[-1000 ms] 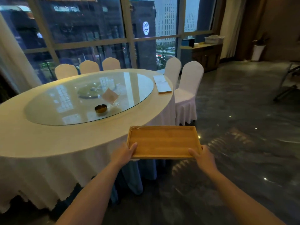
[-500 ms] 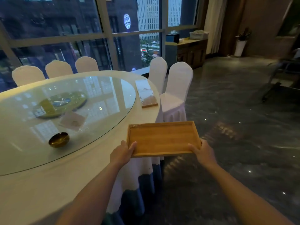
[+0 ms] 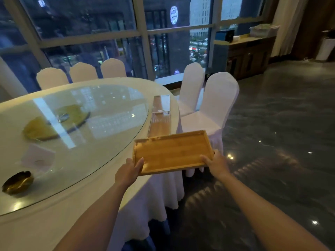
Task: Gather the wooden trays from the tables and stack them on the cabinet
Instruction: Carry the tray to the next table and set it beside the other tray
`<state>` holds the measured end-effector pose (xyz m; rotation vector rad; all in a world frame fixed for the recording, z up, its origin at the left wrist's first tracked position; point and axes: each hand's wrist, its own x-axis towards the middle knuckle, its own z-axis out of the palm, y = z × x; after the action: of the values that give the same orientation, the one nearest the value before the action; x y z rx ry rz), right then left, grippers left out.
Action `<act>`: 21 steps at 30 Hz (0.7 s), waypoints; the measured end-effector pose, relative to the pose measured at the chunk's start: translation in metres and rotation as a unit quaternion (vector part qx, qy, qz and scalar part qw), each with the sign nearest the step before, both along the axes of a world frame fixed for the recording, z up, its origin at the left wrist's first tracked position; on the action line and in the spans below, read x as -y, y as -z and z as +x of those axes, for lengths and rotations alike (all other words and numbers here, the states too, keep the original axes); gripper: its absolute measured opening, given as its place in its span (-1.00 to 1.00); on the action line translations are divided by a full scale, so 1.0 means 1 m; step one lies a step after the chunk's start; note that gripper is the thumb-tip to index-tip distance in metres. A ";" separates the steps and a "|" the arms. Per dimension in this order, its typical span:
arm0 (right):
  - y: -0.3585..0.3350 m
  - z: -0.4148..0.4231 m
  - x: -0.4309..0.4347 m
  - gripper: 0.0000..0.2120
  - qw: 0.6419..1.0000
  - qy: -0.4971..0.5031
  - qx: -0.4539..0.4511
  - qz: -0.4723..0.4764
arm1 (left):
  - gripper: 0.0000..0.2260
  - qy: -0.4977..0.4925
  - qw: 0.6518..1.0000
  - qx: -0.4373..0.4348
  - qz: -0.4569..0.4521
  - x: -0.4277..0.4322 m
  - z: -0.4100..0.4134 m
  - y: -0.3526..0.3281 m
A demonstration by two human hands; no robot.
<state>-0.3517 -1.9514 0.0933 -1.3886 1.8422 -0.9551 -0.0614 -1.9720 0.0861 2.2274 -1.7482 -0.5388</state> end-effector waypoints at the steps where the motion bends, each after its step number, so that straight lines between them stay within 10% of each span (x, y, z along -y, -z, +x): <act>1: 0.003 -0.005 0.018 -0.62 1.000 -0.018 0.008 -0.001 | -0.46 -0.011 1.000 0.002 0.002 0.010 -0.004 0.001; 21: 0.058 -0.048 0.393 -0.65 0.963 -0.249 -0.069 0.076 | -0.46 -0.273 0.959 -0.056 0.056 0.245 -0.077 0.072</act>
<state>-0.3998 -2.3445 0.0357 -1.7391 1.5062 -0.4594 -0.1383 -2.2174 0.0139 2.5517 -0.9961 -0.6245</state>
